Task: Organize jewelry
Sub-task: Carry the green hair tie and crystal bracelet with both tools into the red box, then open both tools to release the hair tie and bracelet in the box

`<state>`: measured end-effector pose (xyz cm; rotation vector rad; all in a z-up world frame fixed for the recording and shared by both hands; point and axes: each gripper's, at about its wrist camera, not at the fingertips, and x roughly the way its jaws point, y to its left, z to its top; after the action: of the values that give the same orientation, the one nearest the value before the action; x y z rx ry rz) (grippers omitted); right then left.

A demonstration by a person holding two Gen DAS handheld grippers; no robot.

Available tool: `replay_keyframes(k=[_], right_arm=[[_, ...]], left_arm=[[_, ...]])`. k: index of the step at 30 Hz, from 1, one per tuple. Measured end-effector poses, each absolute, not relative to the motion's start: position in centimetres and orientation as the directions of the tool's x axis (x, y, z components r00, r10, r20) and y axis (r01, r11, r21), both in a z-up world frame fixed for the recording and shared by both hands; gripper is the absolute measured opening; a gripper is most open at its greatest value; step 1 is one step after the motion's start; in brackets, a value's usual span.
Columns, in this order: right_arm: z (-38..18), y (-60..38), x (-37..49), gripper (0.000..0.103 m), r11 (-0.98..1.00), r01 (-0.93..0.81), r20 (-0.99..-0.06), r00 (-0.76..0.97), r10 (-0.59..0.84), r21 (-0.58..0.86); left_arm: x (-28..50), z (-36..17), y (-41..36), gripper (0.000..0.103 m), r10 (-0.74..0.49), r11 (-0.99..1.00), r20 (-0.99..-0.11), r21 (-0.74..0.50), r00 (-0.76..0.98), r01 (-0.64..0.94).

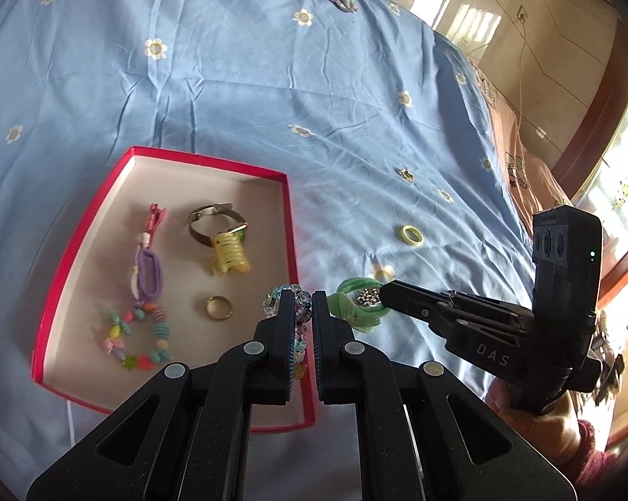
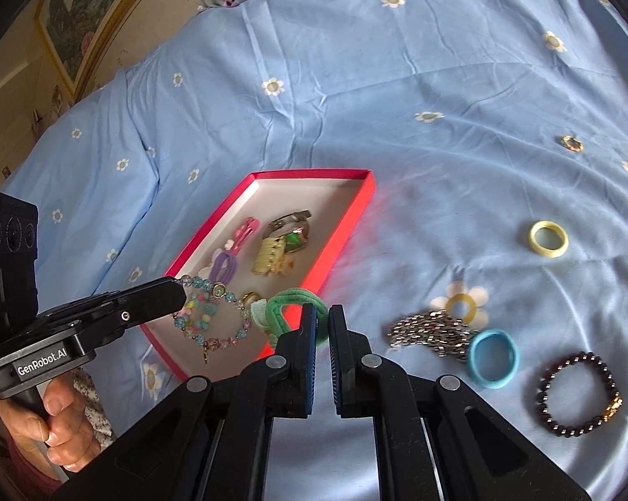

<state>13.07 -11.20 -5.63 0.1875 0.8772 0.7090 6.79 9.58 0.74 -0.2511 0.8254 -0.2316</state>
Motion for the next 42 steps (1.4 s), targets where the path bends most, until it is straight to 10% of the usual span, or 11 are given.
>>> replay_keyframes(k=[42], right_arm=[[-9.7, 0.7, 12.9, 0.008, 0.706, -0.637, -0.767, 0.273, 0.581, 0.308]], left_arm=[[5.6, -6.4, 19.5, 0.007, -0.129, 0.946, -0.804, -0.275, 0.581, -0.17]])
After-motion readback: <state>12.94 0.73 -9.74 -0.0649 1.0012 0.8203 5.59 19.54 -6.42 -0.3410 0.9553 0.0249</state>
